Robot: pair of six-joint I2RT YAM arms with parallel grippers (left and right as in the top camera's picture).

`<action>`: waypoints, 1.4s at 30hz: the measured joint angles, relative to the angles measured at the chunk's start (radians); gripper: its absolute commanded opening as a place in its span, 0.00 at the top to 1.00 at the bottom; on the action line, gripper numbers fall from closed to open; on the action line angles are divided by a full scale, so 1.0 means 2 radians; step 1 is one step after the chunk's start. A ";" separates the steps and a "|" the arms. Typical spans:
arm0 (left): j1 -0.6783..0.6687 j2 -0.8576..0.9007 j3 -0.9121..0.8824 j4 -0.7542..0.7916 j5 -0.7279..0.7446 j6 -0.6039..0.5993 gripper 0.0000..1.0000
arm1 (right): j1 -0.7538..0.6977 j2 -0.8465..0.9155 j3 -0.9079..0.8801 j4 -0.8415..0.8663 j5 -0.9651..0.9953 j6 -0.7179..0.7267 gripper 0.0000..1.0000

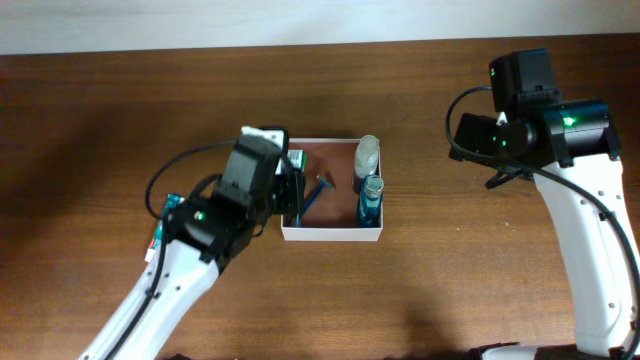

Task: Pack container
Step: 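Lift the soap wrapper with the left gripper and carry it over the box, then lower the soap wrapper into the box beside the razor and release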

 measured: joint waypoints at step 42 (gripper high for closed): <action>-0.051 0.250 0.082 -0.002 -0.068 -0.034 0.88 | 0.000 0.000 0.000 0.000 0.000 0.000 0.02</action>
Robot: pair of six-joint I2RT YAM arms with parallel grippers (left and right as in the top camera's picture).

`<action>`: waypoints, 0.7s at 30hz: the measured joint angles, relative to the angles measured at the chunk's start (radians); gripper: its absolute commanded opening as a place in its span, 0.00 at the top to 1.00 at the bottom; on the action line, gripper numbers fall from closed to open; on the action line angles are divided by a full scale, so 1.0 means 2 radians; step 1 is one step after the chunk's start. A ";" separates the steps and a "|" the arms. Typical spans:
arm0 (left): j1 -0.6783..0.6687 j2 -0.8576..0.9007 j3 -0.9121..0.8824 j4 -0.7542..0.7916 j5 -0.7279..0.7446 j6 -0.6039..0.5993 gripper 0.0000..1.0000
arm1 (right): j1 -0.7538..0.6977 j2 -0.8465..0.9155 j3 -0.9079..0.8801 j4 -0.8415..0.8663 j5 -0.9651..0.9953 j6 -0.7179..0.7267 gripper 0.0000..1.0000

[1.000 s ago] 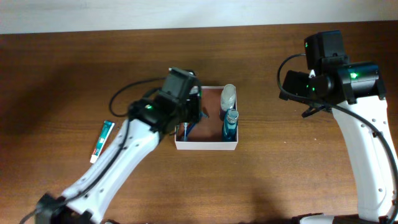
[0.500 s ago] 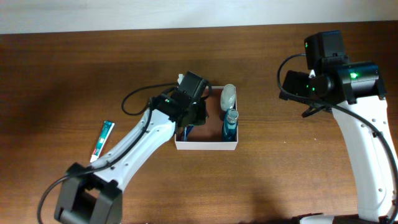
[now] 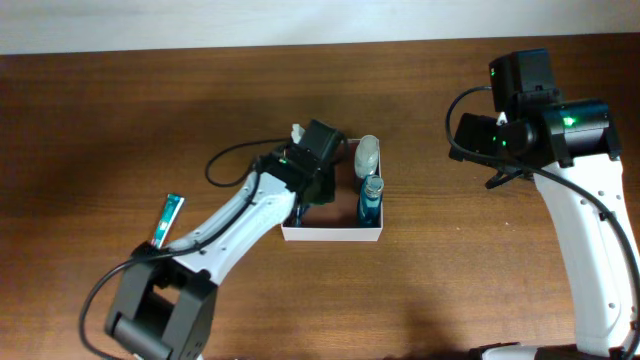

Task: Pack container
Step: 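Lower the soap wrapper into the box beside the razor and release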

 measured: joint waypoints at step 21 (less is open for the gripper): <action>-0.018 0.040 0.000 0.029 -0.040 -0.006 0.87 | 0.000 0.000 0.000 0.000 0.000 0.000 0.02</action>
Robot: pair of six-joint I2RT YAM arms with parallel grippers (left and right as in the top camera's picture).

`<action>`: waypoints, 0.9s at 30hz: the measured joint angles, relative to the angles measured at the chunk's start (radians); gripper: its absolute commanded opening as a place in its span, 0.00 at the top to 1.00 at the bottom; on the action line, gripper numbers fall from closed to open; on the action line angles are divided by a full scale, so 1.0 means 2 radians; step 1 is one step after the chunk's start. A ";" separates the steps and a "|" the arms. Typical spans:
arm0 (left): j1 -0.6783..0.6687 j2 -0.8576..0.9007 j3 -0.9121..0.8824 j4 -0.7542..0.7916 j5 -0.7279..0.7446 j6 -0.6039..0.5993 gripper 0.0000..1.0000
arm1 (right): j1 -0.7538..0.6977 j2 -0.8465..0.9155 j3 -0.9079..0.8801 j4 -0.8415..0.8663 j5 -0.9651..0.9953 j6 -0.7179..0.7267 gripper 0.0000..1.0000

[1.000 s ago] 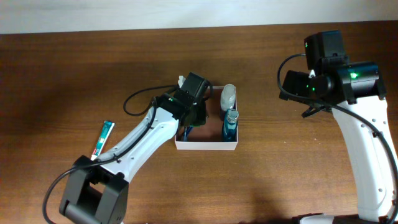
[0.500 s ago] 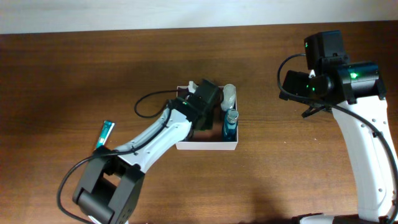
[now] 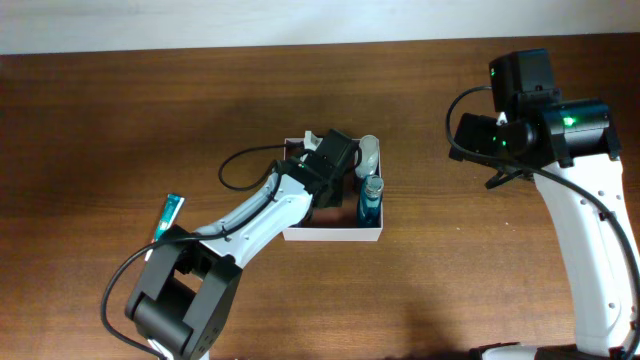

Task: Pack container
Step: 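Lower the soap wrapper into the box beside the razor and release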

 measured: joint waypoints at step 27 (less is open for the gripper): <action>0.000 0.000 0.000 -0.006 -0.006 0.000 0.52 | 0.000 0.000 0.000 0.000 0.000 0.000 0.02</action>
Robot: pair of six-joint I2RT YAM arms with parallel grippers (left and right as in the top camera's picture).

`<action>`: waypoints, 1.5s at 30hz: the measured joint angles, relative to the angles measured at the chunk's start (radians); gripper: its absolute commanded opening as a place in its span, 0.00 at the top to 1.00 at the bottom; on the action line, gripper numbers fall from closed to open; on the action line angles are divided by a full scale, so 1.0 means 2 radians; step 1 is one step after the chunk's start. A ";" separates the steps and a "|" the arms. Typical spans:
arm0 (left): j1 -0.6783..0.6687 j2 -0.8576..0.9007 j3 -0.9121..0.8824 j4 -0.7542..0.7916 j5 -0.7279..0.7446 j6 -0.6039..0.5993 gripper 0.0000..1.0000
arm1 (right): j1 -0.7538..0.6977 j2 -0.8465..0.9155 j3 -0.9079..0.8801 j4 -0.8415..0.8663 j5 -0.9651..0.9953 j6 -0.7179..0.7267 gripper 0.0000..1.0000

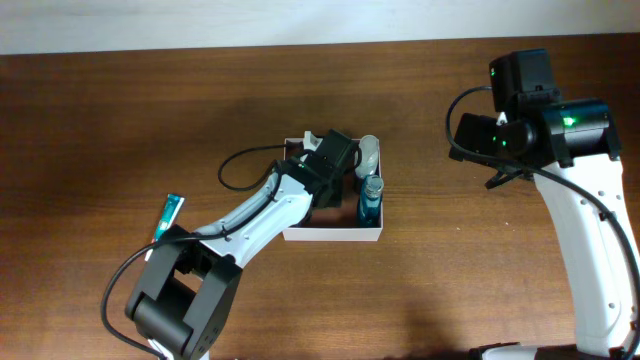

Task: Pack container
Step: 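Lower the soap wrapper into the box beside the razor and release, then raise the left gripper and move it left over the Colgate toothpaste tube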

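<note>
The white open box (332,236) stands mid-table. In its right side are a blue bottle (371,201) and, behind it, a pale grey bottle (367,152). My left gripper (330,178) reaches down into the middle of the box. Its wrist hides the fingers and whatever lies under them. A teal tube (168,217) lies on the table left of the box, beside the left arm. My right gripper (497,140) hangs well right of the box, and its fingers do not show from above.
The left arm's black cable (240,165) loops over the table just left of the box. The right arm's white link (590,260) runs down the right side. A pale wall borders the brown table (100,120) at the back.
At first my left wrist was at the box's left wall, and a blue-handled item lay inside. Then the wrist was over the box's back left part. After that it was in the middle of the box, covering that item, and it is still there. The right arm stayed put.
</note>
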 measured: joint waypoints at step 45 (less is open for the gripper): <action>0.170 -0.158 0.079 -0.284 -0.017 0.008 0.35 | 0.000 0.000 0.000 0.000 0.000 0.000 0.02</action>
